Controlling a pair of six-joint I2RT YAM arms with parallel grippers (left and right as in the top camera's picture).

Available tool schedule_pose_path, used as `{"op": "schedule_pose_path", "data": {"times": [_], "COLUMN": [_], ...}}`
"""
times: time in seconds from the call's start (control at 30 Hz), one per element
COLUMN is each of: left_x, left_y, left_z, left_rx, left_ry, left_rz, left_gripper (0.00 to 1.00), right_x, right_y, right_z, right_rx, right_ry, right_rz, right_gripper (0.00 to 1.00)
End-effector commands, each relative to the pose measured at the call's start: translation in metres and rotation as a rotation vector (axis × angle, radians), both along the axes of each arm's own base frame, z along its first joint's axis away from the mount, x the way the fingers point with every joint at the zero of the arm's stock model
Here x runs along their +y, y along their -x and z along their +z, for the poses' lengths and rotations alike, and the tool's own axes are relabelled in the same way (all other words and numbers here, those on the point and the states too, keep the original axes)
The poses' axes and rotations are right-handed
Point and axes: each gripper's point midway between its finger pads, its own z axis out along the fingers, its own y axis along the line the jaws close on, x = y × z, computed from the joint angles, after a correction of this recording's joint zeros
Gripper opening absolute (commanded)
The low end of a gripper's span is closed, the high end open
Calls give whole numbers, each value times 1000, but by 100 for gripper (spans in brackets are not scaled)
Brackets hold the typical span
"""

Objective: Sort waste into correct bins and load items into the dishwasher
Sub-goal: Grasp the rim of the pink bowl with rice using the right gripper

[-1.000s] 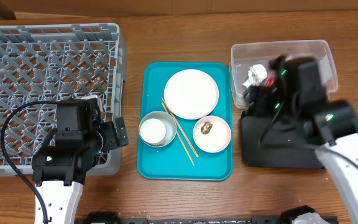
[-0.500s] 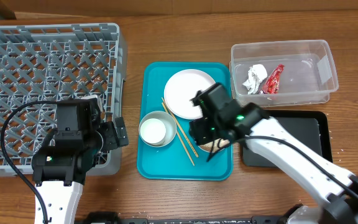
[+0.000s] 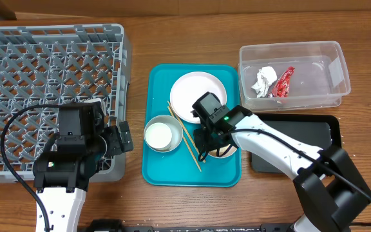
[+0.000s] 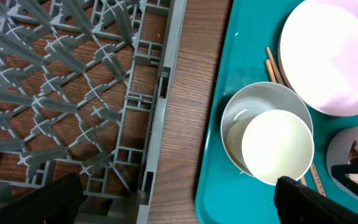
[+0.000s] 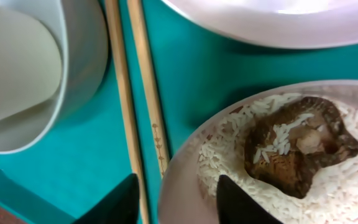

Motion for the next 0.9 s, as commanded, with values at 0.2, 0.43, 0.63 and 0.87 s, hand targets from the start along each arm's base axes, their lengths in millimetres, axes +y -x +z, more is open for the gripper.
{"op": "schedule_pose_path", "data": {"times": [0.2, 0.43, 0.63, 0.87], "left_x": [-4, -4, -4, -4], "left_y": [-4, -4, -4, -4], "left_z": [8, 8, 8, 8], "left_rx": [-22, -22, -22, -22], "left_ry": [16, 17, 17, 17], "left_rz": [-1, -1, -1, -1], "left_gripper": [100, 100, 99, 100], "right_x": [-1, -8, -8, -8], "right_y": [11, 18, 18, 18], "right_z": [-7, -14, -14, -14], "right_rx": [41, 65, 66, 66], "right_ry": [20, 40, 40, 40], "right_rz": [-13, -36, -36, -36], "right_gripper": [31, 24, 14, 4]}}
